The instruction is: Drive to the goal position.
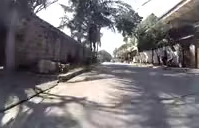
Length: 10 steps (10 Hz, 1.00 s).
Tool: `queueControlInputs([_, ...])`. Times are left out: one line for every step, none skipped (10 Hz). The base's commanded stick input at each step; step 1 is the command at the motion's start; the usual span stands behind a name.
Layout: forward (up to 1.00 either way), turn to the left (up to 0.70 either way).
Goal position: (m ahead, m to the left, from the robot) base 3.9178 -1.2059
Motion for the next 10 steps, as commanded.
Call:
queueControlInputs([0.7,-0.02])
queueControlInputs([0.7,-0.01])
queueControlInputs([0.7,0.0])
queueControlInputs([0.7,0.0])
queueControlInputs([0.7,0.0])
queueControlInputs([0.7,0.0])
queueControlInputs([0.7,0.0])
queueControlInputs([0.7,0.0])
queueControlInputs([0.7,-0.2])
queueControlInputs([0.7,-0.33])
